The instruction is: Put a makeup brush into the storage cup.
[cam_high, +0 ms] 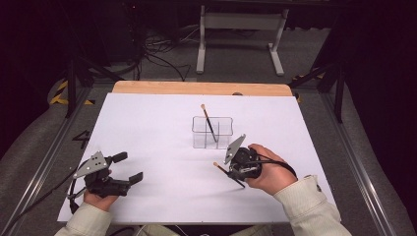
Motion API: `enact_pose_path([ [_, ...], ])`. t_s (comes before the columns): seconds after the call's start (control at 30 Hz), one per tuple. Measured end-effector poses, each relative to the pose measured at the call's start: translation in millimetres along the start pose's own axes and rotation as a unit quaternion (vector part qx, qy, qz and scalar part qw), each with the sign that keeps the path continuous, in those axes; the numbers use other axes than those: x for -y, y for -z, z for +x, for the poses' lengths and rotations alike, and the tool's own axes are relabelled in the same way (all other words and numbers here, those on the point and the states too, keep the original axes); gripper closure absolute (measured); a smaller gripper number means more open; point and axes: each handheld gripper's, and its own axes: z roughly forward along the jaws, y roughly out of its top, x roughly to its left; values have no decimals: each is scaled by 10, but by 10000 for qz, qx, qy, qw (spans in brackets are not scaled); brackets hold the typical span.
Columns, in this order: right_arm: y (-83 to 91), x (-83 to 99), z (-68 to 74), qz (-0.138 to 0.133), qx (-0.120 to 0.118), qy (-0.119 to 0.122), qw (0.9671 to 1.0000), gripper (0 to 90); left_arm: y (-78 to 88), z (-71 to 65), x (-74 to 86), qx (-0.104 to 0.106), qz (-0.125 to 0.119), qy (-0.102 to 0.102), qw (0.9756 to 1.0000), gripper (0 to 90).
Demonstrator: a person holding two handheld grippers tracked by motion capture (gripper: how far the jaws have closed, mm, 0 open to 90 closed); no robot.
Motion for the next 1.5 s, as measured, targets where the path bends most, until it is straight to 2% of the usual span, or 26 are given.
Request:
enact_pose_path([
  [0.37,23,11,-31,-52,14,-201,9998,837,1,-2,1,-8,-17,21,10000,23],
  [0.63,119,-6,-21,-262,107,-194,9994,837,4,-6,0,-2,-9,28,10000,23],
  [1.03,255,-37,-25,-688,171,-246,9972,837,4,-5,1,-15,-16,29,10000,23],
  [1.2,329,-42,-40,-995,232,-314,9943,837,7,-1,-1,-16,-16,-4,10000,23],
  [1.37,377,-47,-48,-1192,234,-338,9920,836,4,-3,1,-15,-18,23,10000,23],
  [1.5,422,-58,-47,-1332,329,-332,9900,836,2,-3,1,-3,-11,14,10000,23],
])
